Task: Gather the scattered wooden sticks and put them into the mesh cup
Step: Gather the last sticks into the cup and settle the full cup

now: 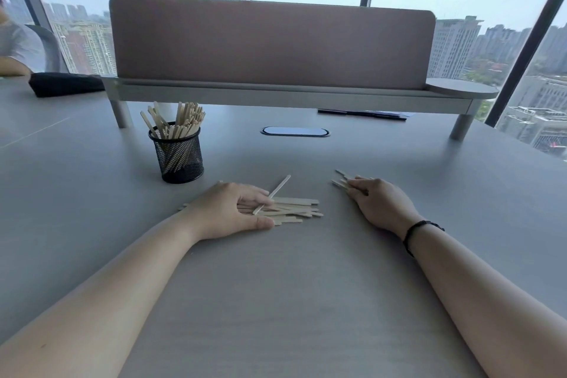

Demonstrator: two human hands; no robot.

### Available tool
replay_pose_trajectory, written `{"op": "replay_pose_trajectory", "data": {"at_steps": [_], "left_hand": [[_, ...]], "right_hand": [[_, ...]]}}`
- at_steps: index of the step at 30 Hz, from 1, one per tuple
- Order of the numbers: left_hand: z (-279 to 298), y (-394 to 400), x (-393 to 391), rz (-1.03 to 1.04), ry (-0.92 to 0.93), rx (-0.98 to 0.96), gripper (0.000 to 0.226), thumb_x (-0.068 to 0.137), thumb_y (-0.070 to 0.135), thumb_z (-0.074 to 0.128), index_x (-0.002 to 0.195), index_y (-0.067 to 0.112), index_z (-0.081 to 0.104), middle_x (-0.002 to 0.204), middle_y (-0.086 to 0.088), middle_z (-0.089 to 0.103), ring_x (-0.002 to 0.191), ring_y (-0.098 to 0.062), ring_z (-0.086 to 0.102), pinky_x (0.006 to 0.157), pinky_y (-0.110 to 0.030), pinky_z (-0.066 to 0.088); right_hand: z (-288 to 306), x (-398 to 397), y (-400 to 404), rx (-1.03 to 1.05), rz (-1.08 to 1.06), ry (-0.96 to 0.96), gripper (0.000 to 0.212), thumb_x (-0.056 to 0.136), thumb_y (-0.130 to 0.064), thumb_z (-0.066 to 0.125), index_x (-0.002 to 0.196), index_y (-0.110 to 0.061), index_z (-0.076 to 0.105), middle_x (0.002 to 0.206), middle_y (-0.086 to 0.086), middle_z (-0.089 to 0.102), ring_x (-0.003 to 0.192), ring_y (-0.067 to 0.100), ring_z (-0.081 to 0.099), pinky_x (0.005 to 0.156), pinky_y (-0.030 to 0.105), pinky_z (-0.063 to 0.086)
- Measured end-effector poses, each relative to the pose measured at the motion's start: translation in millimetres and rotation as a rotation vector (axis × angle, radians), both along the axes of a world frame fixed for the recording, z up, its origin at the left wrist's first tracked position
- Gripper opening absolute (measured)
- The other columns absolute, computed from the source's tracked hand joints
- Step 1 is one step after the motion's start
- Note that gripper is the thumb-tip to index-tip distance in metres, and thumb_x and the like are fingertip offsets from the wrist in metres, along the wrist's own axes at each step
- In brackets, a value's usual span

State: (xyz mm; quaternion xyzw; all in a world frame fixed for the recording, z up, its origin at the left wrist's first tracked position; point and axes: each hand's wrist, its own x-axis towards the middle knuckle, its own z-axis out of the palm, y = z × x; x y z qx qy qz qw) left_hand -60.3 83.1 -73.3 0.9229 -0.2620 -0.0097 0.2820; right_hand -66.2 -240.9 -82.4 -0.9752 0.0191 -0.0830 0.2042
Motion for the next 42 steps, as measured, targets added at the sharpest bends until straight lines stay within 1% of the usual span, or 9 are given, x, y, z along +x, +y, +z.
{"op": "replay_pose_trajectory", "data": {"at_steps": [4, 6, 11, 19, 22, 26, 30, 34, 42], "left_hand": [[-2.2, -16.6, -8.7, -0.133, 0.034, -0.031, 0.043, 0.071, 0.053, 0.084, 0.112, 0.046, 0.073, 0.129, 0.032, 0.060, 0.125, 0.020, 0.043, 0.099, 0.002, 0.024], [-3.4, -31.9, -14.0, -0.193, 0.016, -0.017, 0.049, 0.072, 0.055, 0.083, 0.118, 0.046, 0.071, 0.130, 0.034, 0.058, 0.127, 0.020, 0.040, 0.101, 0.003, 0.020], [-0.9, -57.7, -22.4, -0.239, -0.029, 0.045, 0.072, 0.064, 0.076, 0.073, 0.128, 0.044, 0.063, 0.129, 0.029, 0.062, 0.125, 0.013, 0.049, 0.118, -0.037, 0.031], [0.0, -54.3, -17.9, -0.119, -0.236, 0.013, 0.082, 0.055, 0.082, 0.070, 0.124, 0.037, 0.065, 0.132, 0.019, 0.058, 0.120, -0.004, 0.051, 0.104, -0.037, 0.043], [2.9, -46.9, -14.1, -0.104, -0.256, 0.055, 0.099, 0.046, 0.091, 0.064, 0.127, 0.035, 0.061, 0.131, 0.016, 0.053, 0.123, -0.007, 0.046, 0.107, -0.035, 0.040], [8.4, -17.4, -6.0, -0.092, -0.095, 0.084, 0.117, 0.038, 0.093, 0.064, 0.141, 0.042, 0.046, 0.151, 0.017, 0.040, 0.141, -0.006, 0.033, 0.115, -0.026, 0.026], [5.0, 4.6, -1.3, -0.032, 0.100, 0.096, 0.108, 0.050, 0.073, 0.083, 0.145, 0.053, 0.035, 0.156, 0.017, 0.036, 0.144, -0.006, 0.033, 0.110, -0.023, 0.028], [2.3, 2.7, 3.8, 0.069, 0.047, 0.023, 0.102, 0.053, 0.072, 0.083, 0.143, 0.048, 0.042, 0.146, 0.016, 0.051, 0.134, -0.008, 0.046, 0.108, -0.027, 0.037], [-2.9, -0.2, 4.7, 0.117, -0.035, -0.098, 0.080, 0.057, 0.061, 0.087, 0.130, 0.046, 0.057, 0.114, 0.018, 0.061, 0.107, 0.001, 0.058, 0.091, -0.020, 0.041]], "right_hand": [[7.9, 7.2, 17.7, 0.007, 0.066, 0.021, 0.037, 0.100, -0.039, 0.052, 0.135, -0.033, 0.061, 0.150, -0.012, 0.049, 0.137, 0.018, 0.047, 0.109, 0.030, 0.038], [11.6, 10.1, 30.5, 0.023, 0.127, 0.030, 0.036, 0.099, -0.036, 0.055, 0.133, -0.032, 0.063, 0.147, -0.011, 0.052, 0.135, 0.016, 0.049, 0.108, 0.029, 0.038], [13.5, 12.4, 52.8, 0.157, 0.246, 0.052, 0.028, 0.096, -0.025, 0.059, 0.122, -0.026, 0.072, 0.134, -0.008, 0.065, 0.125, 0.013, 0.057, 0.106, 0.026, 0.040], [17.2, -4.7, 63.7, 0.277, 0.307, 0.026, 0.023, 0.094, -0.045, 0.056, 0.102, -0.034, 0.075, 0.098, -0.019, 0.074, 0.098, 0.003, 0.065, 0.091, 0.030, 0.051], [23.6, -10.0, 61.6, 0.286, 0.309, 0.036, 0.031, 0.091, -0.054, 0.058, 0.113, -0.035, 0.071, 0.109, -0.022, 0.070, 0.107, 0.001, 0.063, 0.095, 0.028, 0.048], [26.4, -18.6, 48.4, 0.145, 0.302, 0.088, 0.081, 0.069, -0.075, 0.065, 0.139, -0.036, 0.053, 0.137, -0.018, 0.058, 0.129, 0.004, 0.051, 0.110, 0.030, 0.038], [19.8, -30.5, 51.6, -0.103, 0.414, 0.286, 0.123, 0.052, -0.092, 0.059, 0.155, -0.040, 0.018, 0.160, -0.021, 0.021, 0.149, 0.010, 0.015, 0.122, 0.035, 0.014], [16.7, -32.6, 65.7, -0.103, 0.403, 0.294, 0.121, 0.058, -0.090, 0.058, 0.157, -0.038, 0.011, 0.162, -0.023, 0.009, 0.150, 0.011, 0.006, 0.121, 0.033, 0.011], [20.1, -26.5, 64.2, -0.037, 0.410, 0.114, 0.085, 0.076, -0.069, 0.069, 0.147, -0.031, 0.043, 0.151, -0.015, 0.044, 0.137, 0.009, 0.041, 0.108, 0.021, 0.030]]}}
